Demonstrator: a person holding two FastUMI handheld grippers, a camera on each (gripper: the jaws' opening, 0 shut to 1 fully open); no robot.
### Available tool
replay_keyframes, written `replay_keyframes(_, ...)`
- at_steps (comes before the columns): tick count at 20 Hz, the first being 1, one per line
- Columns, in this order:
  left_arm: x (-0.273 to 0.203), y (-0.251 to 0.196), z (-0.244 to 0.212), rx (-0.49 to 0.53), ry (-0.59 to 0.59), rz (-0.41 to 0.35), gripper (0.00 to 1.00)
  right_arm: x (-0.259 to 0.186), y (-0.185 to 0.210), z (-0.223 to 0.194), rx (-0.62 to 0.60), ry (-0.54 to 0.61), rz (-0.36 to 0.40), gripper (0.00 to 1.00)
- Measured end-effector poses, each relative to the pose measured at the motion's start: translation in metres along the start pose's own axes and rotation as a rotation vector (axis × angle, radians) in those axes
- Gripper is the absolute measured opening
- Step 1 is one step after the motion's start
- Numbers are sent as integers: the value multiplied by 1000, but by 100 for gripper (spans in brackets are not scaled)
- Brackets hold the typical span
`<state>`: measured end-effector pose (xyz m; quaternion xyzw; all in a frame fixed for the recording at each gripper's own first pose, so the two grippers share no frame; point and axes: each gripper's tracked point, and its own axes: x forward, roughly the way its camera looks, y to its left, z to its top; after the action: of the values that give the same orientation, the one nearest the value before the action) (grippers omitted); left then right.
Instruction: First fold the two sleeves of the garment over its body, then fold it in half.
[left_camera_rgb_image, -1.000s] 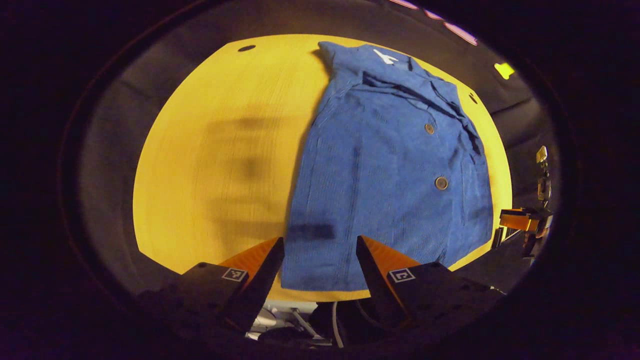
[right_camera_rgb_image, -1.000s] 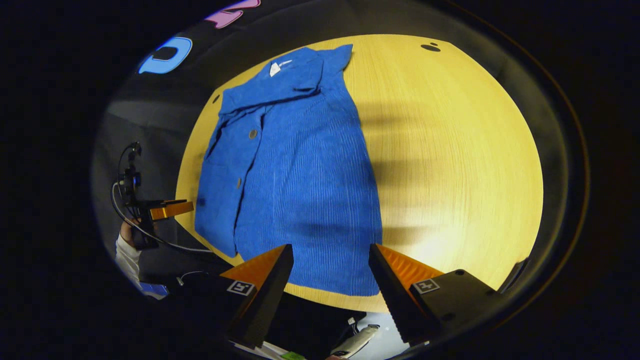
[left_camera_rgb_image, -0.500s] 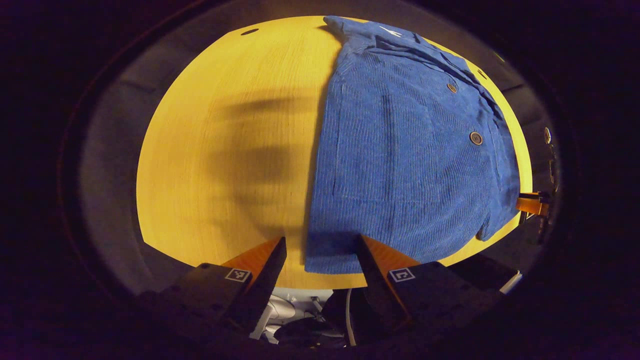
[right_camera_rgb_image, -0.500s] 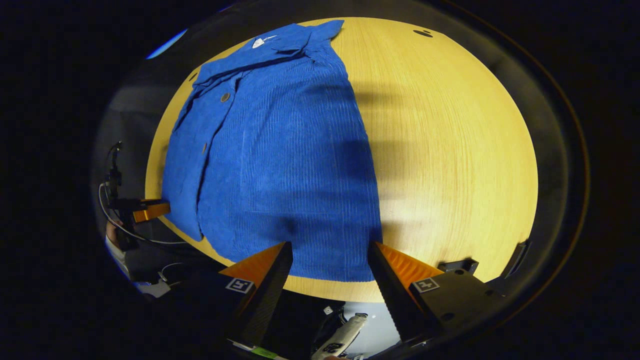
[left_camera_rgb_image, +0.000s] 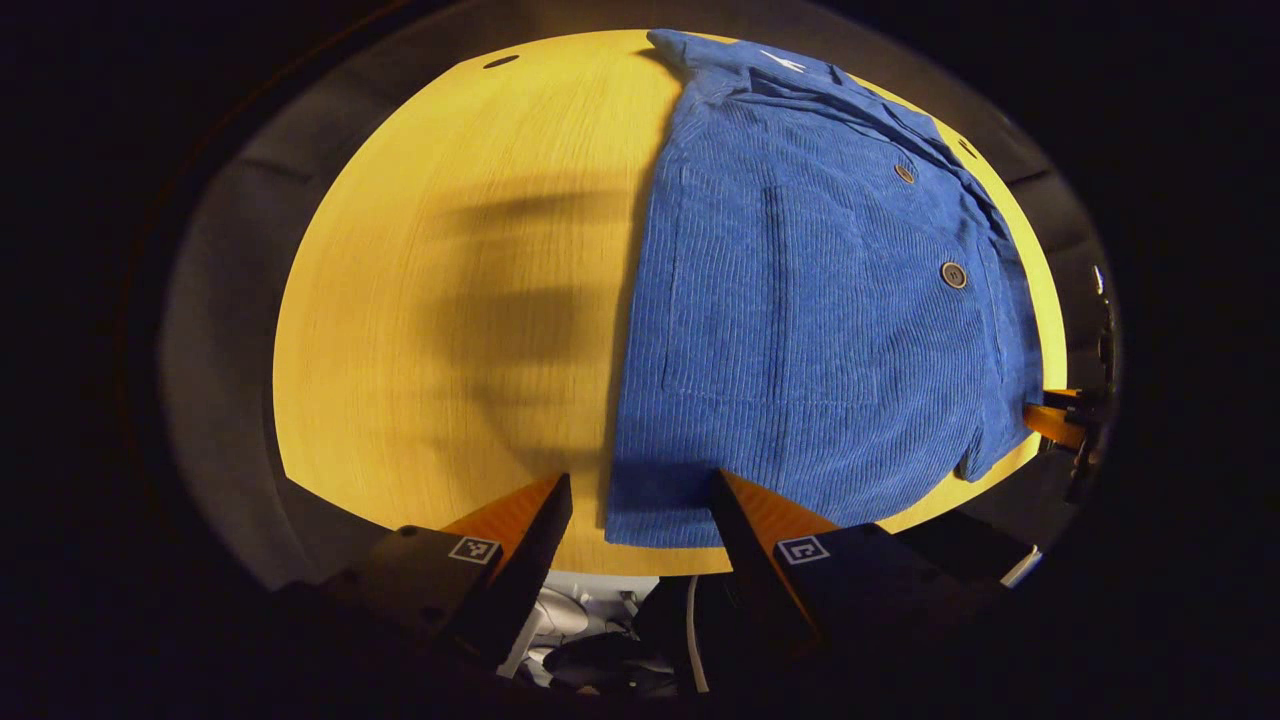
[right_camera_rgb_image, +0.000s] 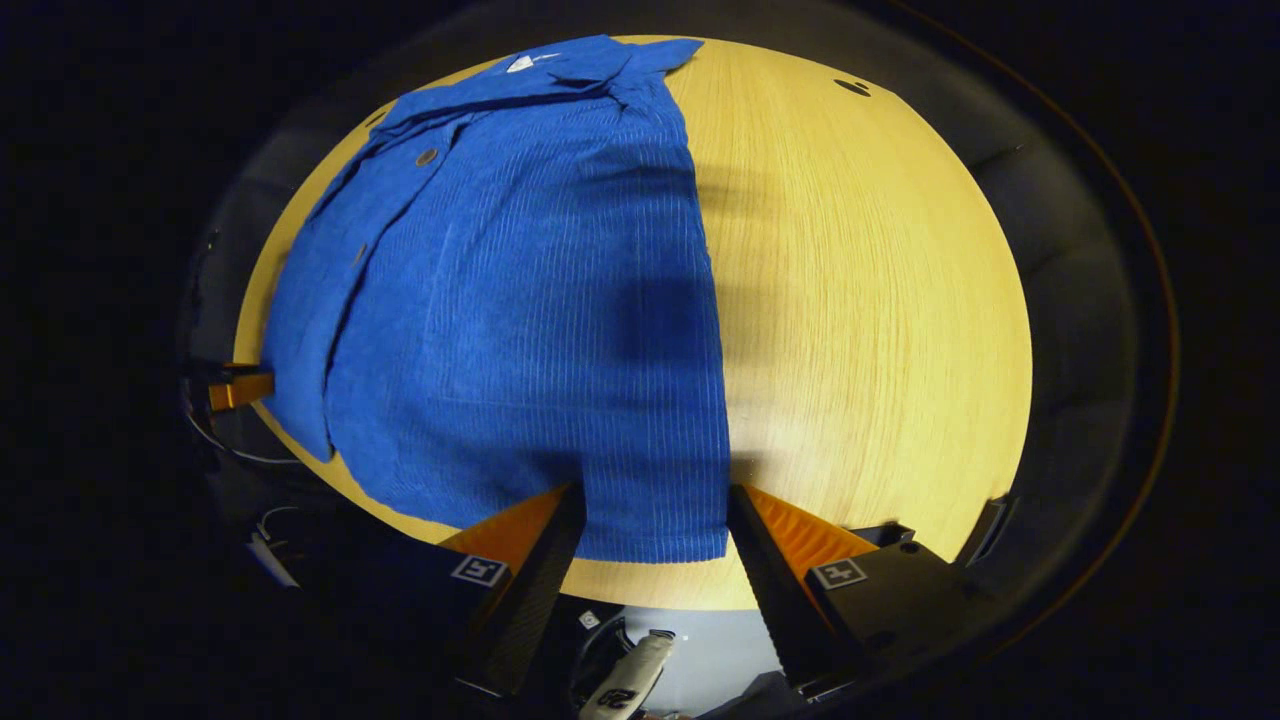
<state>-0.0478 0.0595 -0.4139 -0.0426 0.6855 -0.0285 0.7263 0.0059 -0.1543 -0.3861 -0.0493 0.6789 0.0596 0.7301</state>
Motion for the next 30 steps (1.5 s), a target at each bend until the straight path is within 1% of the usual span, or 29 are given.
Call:
replay_keyframes(1,1,-2,0,-11,-8,1,83,2,0,1,16,12,3,95)
replay_keyframes(2,0,-5,-1,-15,-18,2,81,-1,0,2,12,25,6,94)
replay_keyframes(3,4,-8,-1,-9,-24,-1,79,-1,0,-3,-1,35,6,95)
replay_keyframes(4,2,-13,-1,16,-26,-8,65,-2,0,-4,-3,42,3,95)
replay_keyframes(5,6,-18,-3,54,-31,-16,61,0,1,-3,2,43,5,95)
replay_keyframes(6,3,-24,2,77,-55,-34,42,1,2,-2,-7,45,11,94)
replay_keyframes(7,1,-27,2,76,-63,-43,23,1,8,1,-4,27,44,84)
replay_keyframes(8,0,-27,4,97,-69,-46,4,2,15,5,53,-5,61,46)
replay_keyframes(9,-1,-27,5,102,-75,-64,4,0,17,6,69,-16,55,8)
replay_keyframes(10,-4,-28,3,62,-74,-95,2,-1,18,8,39,-7,56,7)
replay_keyframes(11,1,-29,8,37,-88,-126,0,-1,19,9,43,-24,58,5)
replay_keyframes(13,-1,-29,5,-25,-78,-170,0,1,22,12,117,-41,87,5)
replay_keyframes(15,-14,-26,9,-35,-106,-194,0,-8,23,14,197,-46,119,5)
replay_keyframes(17,-35,-21,18,-37,-161,-209,0,-30,29,29,286,-102,179,5)
replay_keyframes(18,-48,-23,23,-55,-184,-232,0,-45,28,41,296,-144,190,5)
replay_keyframes(20,-78,-26,42,-83,-252,-276,0,-79,29,69,298,-240,202,5)
replay_keyframes(25,-154,-22,102,-38,-447,-284,0,-149,23,147,266,-461,200,5)
replay_keyframes(28,-194,-17,154,0,-551,-261,0,-188,15,205,239,-583,187,5)
replay_keyframes(30,-221,-19,202,-12,-637,-264,0,-207,11,255,224,-659,173,5)
